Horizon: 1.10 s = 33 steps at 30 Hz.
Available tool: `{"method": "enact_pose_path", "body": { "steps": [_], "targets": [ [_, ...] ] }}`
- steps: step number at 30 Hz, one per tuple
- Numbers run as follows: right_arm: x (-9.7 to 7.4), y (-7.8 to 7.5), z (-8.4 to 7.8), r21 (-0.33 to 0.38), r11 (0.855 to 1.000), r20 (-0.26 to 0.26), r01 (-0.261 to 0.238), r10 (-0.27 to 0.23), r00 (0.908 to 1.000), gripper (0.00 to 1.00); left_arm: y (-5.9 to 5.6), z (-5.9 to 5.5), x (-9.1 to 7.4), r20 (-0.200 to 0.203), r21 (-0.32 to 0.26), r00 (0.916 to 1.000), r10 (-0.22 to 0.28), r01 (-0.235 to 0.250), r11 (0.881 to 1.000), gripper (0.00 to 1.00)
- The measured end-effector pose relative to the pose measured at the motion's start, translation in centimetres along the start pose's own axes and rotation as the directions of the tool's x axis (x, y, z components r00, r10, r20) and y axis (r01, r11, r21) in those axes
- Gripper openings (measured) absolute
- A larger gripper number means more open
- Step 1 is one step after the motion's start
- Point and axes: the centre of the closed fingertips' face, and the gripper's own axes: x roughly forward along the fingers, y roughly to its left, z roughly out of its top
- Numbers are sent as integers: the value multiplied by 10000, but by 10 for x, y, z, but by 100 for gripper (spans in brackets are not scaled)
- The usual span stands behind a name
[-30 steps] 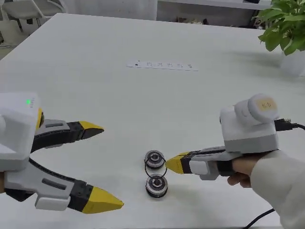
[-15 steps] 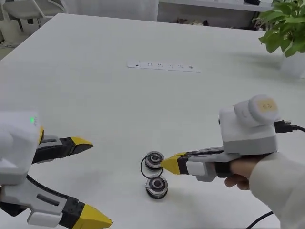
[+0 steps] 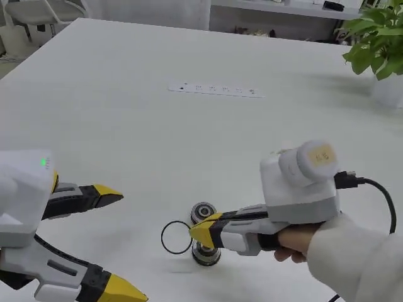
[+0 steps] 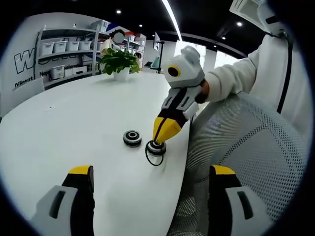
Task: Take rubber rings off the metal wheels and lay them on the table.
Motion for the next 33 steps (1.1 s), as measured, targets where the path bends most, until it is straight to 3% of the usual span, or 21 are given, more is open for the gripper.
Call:
{"method": "enact_pose_path", "body": {
  "steps": [10, 13, 23, 33],
  "targets": [
    [17, -4, -5, -559, 9978, -298, 357, -374, 9989, 0, 0, -1, 0, -69, 3, 10000, 12, -12, 10000, 95],
    [20, -8, -9, -1005, 9935, -463, 535, -584, 9972, 0, 0, -2, 1, -101, -20, 9999, 2, -2, 10000, 94],
    [24, -13, -13, -1377, 9885, -703, 628, -730, 9949, 4, -3, -4, 3, -268, 12, 9996, -126, 127, 9999, 94],
    [14, -15, -3, -1346, 9882, -329, 732, -783, 9964, 8, -3, -3, 4, -266, 47, 9996, -131, 132, 9999, 92]
  ]
}}
